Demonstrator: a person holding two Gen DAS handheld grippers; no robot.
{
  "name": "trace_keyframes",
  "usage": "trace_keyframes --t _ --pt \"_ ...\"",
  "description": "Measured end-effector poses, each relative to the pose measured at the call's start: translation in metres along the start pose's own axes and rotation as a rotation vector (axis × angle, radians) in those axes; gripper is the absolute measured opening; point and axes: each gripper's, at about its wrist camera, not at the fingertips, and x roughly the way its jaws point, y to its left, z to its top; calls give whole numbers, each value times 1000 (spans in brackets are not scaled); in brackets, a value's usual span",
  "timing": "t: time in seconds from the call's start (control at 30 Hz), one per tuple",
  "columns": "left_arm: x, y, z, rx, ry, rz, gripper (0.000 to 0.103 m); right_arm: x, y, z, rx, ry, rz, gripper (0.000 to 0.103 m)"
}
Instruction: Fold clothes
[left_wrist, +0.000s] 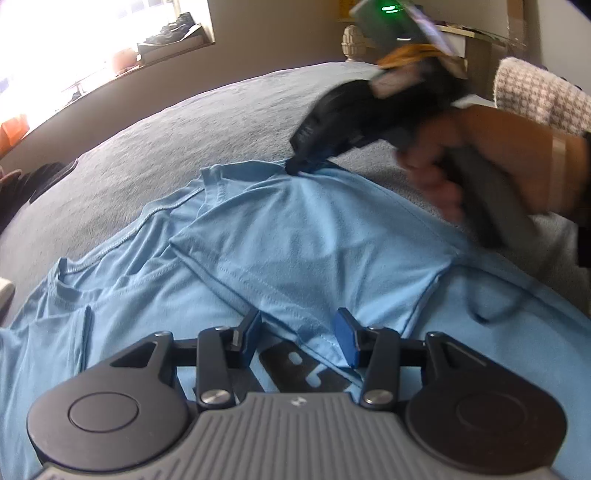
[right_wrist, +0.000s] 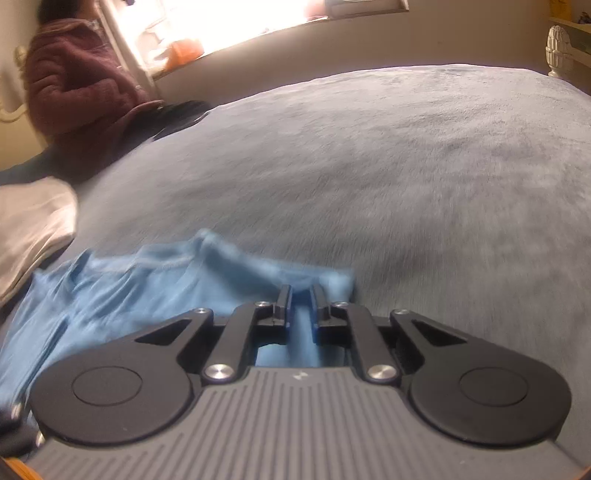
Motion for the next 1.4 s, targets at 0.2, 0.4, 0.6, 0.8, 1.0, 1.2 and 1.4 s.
trace_keyframes --t 0.2,0.4,0.6,0.8,1.0,1.2,1.4 --pt "-5 -3 -4 4 -10 -6 45 -9 -7 25 48 -50 -20 9" --pt "-7 -5 -9 -25 -25 -5 46 -21 24 17 -27 135 165 11" --pt "-11 -9 -12 -41 -41 10 46 26 16 25 99 112 82 7" --pt "-17 7 -9 -96 -20 -65 52 -14 2 41 214 -23 99 11" --pt "-61 44 -16 -65 10 -151 55 -95 -1 11 249 16 190 11" --pt "-113 113 -53 -162 72 -67 56 -129 11 -42 238 103 164 12" --pt "-163 166 -111 -232 136 120 57 -109 34 -73 168 149 83 12"
